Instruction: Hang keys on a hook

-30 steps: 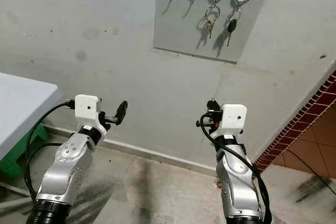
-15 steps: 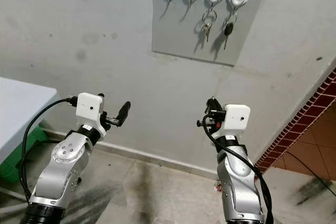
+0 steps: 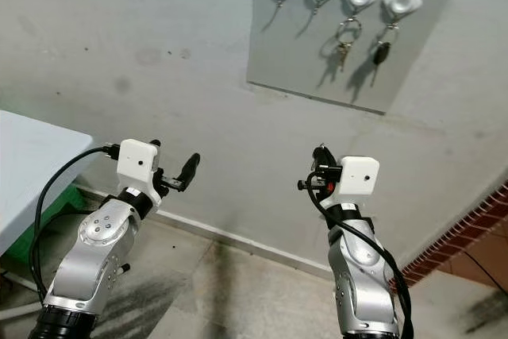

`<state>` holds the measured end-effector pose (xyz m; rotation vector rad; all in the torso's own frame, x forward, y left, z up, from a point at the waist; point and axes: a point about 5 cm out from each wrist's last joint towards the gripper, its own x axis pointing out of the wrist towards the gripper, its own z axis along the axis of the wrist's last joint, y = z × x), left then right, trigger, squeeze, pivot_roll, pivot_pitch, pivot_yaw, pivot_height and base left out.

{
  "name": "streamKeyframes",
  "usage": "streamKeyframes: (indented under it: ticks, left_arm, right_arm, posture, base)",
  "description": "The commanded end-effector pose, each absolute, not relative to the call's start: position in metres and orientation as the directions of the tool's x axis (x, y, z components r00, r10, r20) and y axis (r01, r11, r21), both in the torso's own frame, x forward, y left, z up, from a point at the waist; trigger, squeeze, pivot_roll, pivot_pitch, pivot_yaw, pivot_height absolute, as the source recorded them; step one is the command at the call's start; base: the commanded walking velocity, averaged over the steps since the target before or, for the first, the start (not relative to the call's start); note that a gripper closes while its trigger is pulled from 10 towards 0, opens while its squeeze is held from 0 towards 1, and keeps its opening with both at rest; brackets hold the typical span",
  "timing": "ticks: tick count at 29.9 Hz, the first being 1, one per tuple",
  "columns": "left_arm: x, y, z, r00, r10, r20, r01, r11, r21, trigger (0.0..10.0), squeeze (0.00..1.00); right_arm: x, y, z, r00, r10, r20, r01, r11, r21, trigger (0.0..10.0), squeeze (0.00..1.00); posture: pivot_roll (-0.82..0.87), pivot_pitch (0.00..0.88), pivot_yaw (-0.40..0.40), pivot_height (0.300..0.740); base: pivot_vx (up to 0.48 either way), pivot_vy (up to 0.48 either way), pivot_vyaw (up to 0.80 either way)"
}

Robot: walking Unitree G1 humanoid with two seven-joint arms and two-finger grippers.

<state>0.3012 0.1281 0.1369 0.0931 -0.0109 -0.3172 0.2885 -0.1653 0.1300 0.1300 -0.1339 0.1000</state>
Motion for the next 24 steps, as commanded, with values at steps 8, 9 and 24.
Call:
streamKeyframes:
  ticks: [8,9,24]
  left_arm:
    - [0.301,0.124,0.141,0.942,-0.336,0.003,0.333,0.937,0.108,10.0,0.0]
    - [0.301,0.124,0.14,0.942,-0.335,0.003,0.333,0.937,0.109,10.0,0.0]
    - [0.303,0.114,0.166,0.925,-0.366,0.103,0.363,0.93,0.049,10.0,0.0]
  right_arm:
    - [0.288,-0.167,0.133,0.984,0.082,0.156,-0.102,0.986,0.129,10.0,0.0]
    - [0.288,-0.167,0.133,0.984,0.082,0.156,-0.102,0.986,0.129,10.0,0.0]
    - [0.292,-0.164,0.136,0.98,0.124,0.158,-0.144,0.982,0.121,10.0,0.0]
  posture:
    - [0.0,0.032,-0.036,0.74]
    - [0.0,0.032,-0.036,0.74]
    - [0.01,0.042,-0.042,0.74]
  base:
    - [0.331,0.0,0.0]
    - [0.33,0.0,0.0]
    - [0.059,0.0,0.0]
